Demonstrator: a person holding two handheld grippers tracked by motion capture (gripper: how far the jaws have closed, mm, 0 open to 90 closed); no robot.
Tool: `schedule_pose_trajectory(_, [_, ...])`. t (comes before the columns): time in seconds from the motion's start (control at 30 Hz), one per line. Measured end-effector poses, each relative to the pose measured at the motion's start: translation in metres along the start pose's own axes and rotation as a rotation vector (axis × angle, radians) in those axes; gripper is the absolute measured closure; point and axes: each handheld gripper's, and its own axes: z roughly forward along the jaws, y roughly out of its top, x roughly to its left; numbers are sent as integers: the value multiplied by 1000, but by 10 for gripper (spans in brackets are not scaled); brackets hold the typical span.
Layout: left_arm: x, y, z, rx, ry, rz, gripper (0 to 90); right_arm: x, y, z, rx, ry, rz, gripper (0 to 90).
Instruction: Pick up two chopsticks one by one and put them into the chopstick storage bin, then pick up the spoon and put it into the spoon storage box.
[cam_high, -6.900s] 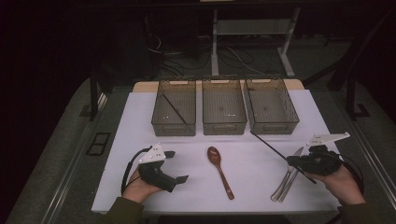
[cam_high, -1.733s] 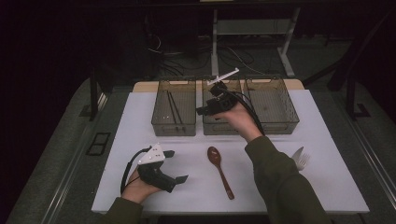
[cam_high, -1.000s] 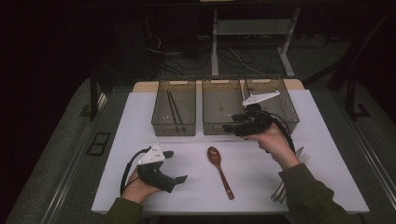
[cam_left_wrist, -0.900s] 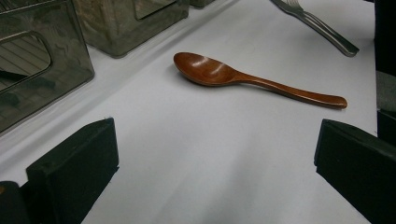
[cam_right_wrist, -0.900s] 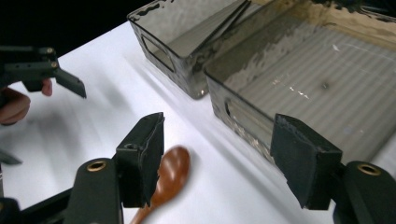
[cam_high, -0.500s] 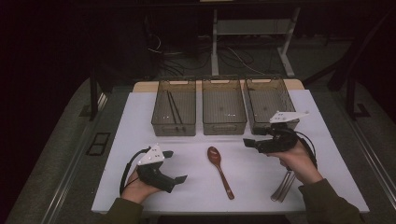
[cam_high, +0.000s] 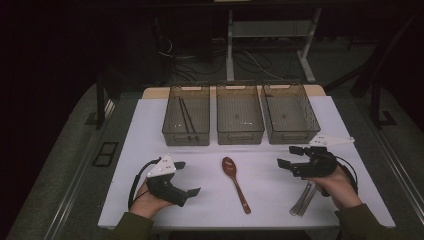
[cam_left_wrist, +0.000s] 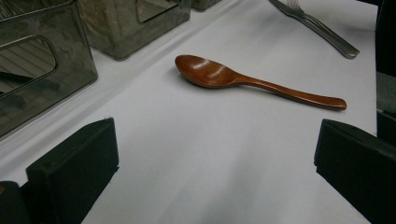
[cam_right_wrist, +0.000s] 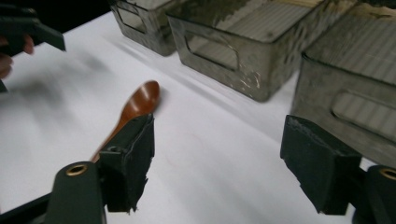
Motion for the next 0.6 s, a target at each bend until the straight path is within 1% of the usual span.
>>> schedule_pose_trajectory(0.13, [0,0,1,5,0,3,0,-2,-14,-4,-9,-26,-18,231])
schedule_pose_trajectory(0.27, [1,-1,1,5,2,-1,0,-3,-26,-9,-20,-48,-11,207])
schedule_pose_trajectory(0.37, [1,-1,0,5,0,1,0,-4,-37,-12,-13,-60,-18,204])
schedule_pose_trajectory(0.47, [1,-1,1,4,-1,-1,0,-2,-46,-16,4,-65,-14,203])
schedule_pose_trajectory(0.57, [1,-1,1,10,0,-1,4,-2,-53,-20,7,-66,-19,203])
schedule_pose_trajectory(0.6, [0,-1,2,5,4,-1,15,-2,-55,-21,7,-67,-18,203])
